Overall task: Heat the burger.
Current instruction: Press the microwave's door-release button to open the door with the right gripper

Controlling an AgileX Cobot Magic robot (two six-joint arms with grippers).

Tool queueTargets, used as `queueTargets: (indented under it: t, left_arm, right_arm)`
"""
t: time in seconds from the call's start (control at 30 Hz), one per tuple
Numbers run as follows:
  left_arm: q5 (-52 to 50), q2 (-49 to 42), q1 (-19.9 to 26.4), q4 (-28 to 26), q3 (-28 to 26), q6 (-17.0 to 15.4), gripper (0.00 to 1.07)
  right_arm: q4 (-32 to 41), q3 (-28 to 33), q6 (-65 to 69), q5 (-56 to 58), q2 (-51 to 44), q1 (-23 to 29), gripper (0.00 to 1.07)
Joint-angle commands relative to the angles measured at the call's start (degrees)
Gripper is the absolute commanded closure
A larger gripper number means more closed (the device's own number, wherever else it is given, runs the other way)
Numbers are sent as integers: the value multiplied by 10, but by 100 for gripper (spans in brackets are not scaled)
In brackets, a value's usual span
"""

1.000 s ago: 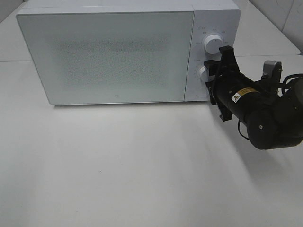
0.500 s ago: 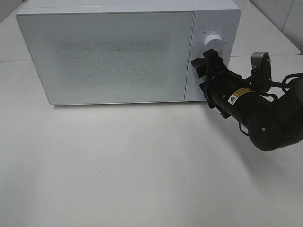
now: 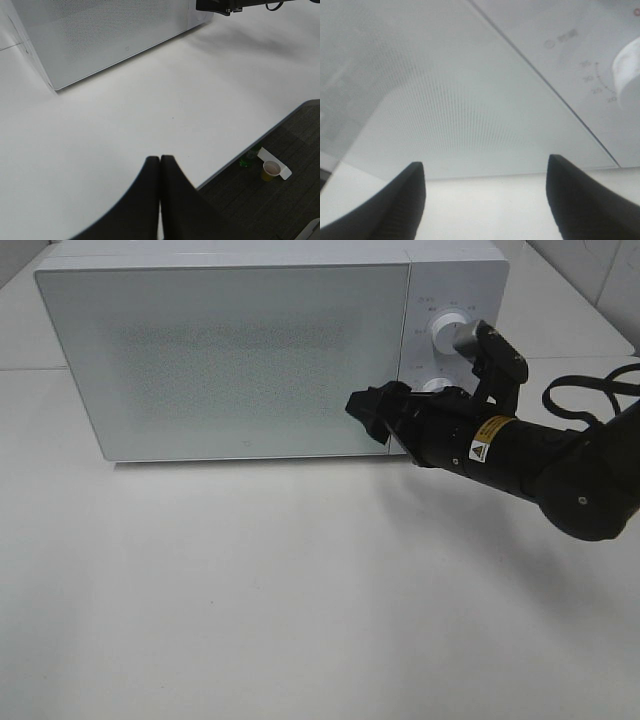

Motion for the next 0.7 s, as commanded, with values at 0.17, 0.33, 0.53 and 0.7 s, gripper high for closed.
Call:
queueTargets:
  t: [0.17,0.33,0.53,0.7]
  left_arm:
    - [-9,-11,2,-2,1,0,106]
    - [-9,-11,2,-2,1,0,106]
    - [-9,-11,2,-2,1,0,106]
    - [-9,-11,2,-2,1,0,106]
  right_arm:
    - [-107,-5,-139,195,-76,1,44]
    - [-126,-5,-172,335,-129,1,49]
    - [-128,-40,-176,572,-183,-1,49]
    - [-125,-80,-191,703,-187,-11,49]
